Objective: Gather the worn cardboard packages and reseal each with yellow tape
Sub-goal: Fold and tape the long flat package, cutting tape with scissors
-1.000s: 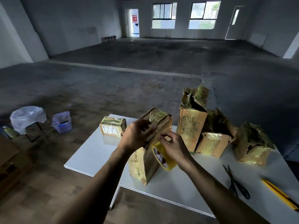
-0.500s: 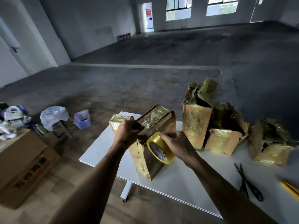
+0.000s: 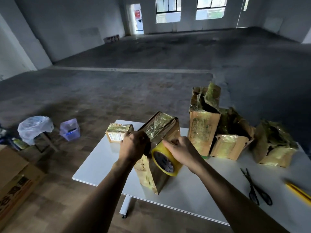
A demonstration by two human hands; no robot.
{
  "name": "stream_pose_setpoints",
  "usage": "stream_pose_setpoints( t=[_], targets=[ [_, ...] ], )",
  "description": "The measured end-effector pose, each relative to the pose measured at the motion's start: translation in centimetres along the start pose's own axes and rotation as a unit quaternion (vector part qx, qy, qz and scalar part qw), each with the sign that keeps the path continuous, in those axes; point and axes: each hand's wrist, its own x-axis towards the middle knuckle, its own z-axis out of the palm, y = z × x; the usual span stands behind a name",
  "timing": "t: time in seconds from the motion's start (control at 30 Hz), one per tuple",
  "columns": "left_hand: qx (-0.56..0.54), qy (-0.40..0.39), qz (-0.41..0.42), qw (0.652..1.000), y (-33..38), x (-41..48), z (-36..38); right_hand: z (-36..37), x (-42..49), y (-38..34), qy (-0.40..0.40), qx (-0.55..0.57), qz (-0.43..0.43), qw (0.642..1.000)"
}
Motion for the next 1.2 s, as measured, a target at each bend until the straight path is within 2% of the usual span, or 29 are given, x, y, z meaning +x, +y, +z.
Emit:
stream_pose_setpoints(
  t=[0.07, 0.13, 0.3, 0.47, 0.57, 0.63, 0.7, 0.77, 0.83, 0.97, 1.2],
  targets=[
    [-0.001, 0.006, 0.003, 1.0, -0.3, -0.2, 0.3, 0.2, 0.1, 0.4, 0.005, -0.009, -0.002, 1.0],
    [-0.006, -0.004, -0.035, 0.999, -0.5, -0.2, 0.4, -0.3, -0.1, 0.5, 0.007, -0.048, -0.034, 0.998],
    [-0.122, -0.029, -0.13, 0.984, -0.6, 0.3, 0.5, -0.6, -0.5, 1.7, -0.005, -0.029, -0.049, 0.998],
    [-0.098, -0.055, -0.105, 0.988, -0.4, 0.0, 0.9, 0.2, -1.4, 3.2, 0.023, 0.041, -0.071, 0.996],
    [-0.054, -0.04, -0.086, 0.994, -0.5, -0.5, 1.2, 0.8, -1.4, 3.7, 0.028, 0.032, -0.079, 0.996],
    [0.022, -0.003, -0.046, 0.999, -0.2, -0.9, 1.3, 1.0, -1.3, 3.9, 0.033, 0.032, -0.084, 0.995],
    [0.029, 0.008, 0.069, 0.997, -0.1, -1.0, 1.3, 1.1, -1.2, 4.1, 0.033, 0.041, -0.087, 0.995],
    [-0.004, -0.043, 0.182, 0.982, -0.6, -1.2, 1.4, 0.9, -1.2, 4.7, 0.027, 0.049, -0.086, 0.995],
    [0.029, -0.109, 0.228, 0.967, -0.9, -2.1, 1.0, 0.9, -1.1, 5.2, 0.018, 0.048, -0.092, 0.994],
    [0.138, -0.163, 0.267, 0.94, -1.6, -2.6, 0.2, 1.5, -1.0, 5.4, 0.021, 0.051, -0.077, 0.996],
    [0.129, -0.164, 0.252, 0.945, -1.7, -2.8, 0.9, 0.8, -0.3, 4.7, 0.031, -0.066, -0.081, 0.994]
  ],
)
